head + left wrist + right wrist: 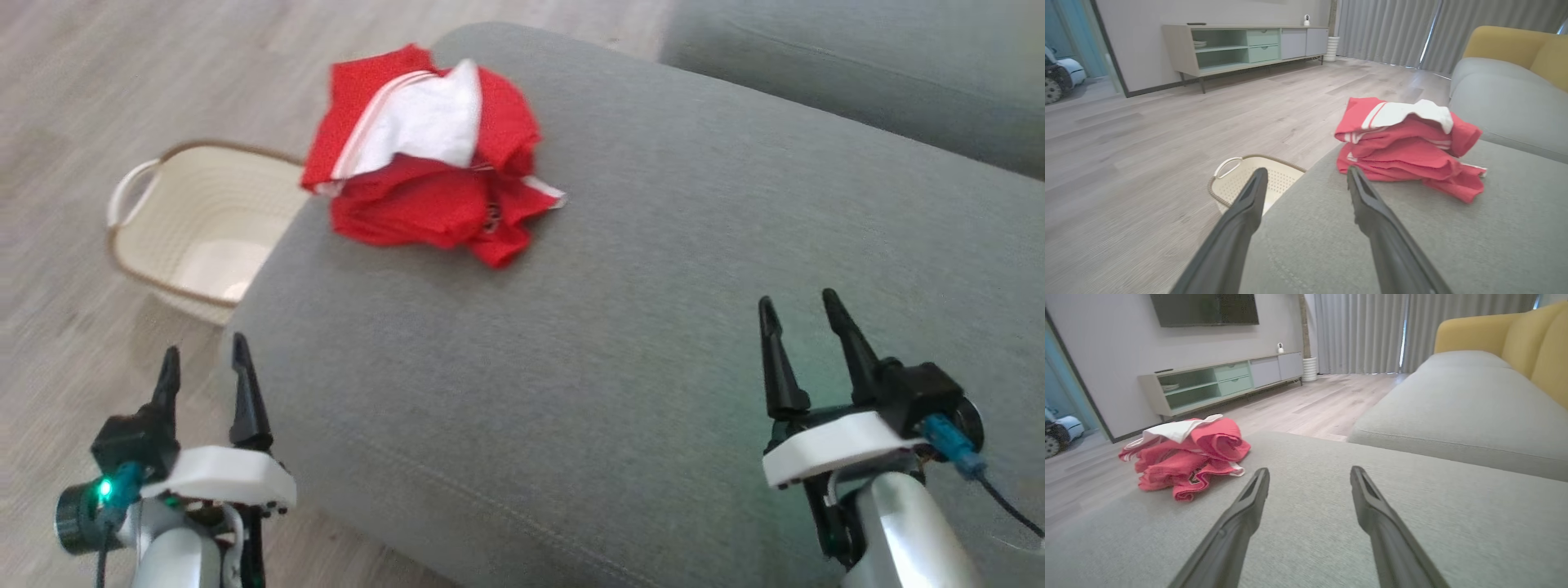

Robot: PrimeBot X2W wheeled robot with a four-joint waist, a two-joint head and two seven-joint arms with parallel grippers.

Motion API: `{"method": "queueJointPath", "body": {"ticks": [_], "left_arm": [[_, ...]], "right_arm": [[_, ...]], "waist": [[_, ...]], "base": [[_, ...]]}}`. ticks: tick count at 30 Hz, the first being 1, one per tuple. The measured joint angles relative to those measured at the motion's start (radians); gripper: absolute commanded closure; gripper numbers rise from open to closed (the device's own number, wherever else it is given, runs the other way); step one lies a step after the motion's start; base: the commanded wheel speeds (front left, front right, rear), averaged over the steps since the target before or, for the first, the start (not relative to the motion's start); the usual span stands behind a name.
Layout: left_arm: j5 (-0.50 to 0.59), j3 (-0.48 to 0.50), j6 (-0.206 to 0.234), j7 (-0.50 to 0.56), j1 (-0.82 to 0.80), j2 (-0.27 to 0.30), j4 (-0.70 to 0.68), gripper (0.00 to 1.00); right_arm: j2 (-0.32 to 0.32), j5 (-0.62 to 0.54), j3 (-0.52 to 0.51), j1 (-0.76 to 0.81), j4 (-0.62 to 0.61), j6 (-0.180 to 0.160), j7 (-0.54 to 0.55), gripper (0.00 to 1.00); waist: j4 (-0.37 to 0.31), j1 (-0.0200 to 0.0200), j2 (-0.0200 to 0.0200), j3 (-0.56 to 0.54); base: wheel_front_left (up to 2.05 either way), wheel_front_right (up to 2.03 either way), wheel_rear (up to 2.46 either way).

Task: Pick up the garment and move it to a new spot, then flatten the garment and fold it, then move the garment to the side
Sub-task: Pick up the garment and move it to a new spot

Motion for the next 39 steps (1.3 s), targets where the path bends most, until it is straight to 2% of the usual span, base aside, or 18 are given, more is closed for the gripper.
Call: {"method": "queueJointPath", "body": {"ticks": [6, 18, 22, 27, 36, 38, 39], "left_arm": [[-0.01, 0.036, 0.009, 0.0, 0.024, 0.0, -0.006, 0.0], [-0.04, 0.04, 0.016, 0.0, 0.032, 0.0, -0.008, 0.0], [-0.075, 0.044, -0.005, 0.0, 0.002, 0.0, 0.019, 0.0], [-0.105, 0.079, -0.053, 0.0, -0.091, -0.003, 0.071, 0.0], [-0.121, 0.142, -0.14, 0.0, -0.366, -0.003, 0.239, 0.0], [-0.135, 0.156, -0.155, 0.0, -0.435, 0.008, 0.284, 0.0], [-0.14, 0.161, -0.166, 0.0, -0.5, 0.032, 0.338, 0.0]], "right_arm": [[0.0, -0.016, 0.039, -0.022, 0.008, 0.0, 0.0, 0.0], [-0.001, -0.044, 0.039, -0.047, 0.01, 0.0, 0.0, 0.0], [-0.001, -0.06, 0.041, -0.049, 0.007, 0.0, 0.0, 0.0], [-0.002, -0.085, 0.057, -0.075, -0.013, 0.0, 0.0, 0.0], [-0.006, -0.149, 0.091, -0.157, -0.051, 0.0, 0.0, 0.0], [-0.008, -0.158, 0.103, -0.175, -0.057, 0.0, 0.0, 0.0], [-0.011, -0.167, 0.117, -0.193, -0.066, 0.0, 0.002, 0.0]], "waist": [[0.063, 0.0, 0.0, 0.014], [0.064, 0.0, 0.0, 0.044], [0.042, 0.0, 0.0, 0.064], [0.0, 0.0, 0.0, 0.108], [-0.076, 0.0001, 0.0, 0.225], [-0.094, 0.0001, 0.0, 0.252], [-0.112, 0.0001, 0.0, 0.277]], "base": [[0.0, 0.0, 0.0], [0.0, 0.0, 0.0], [0.0, 0.0, 0.0], [0.0, 0.0, 0.0], [0.0, 0.0, 0.0], [0.0, 0.0, 0.0], [0.0, 0.0, 0.0]]}}
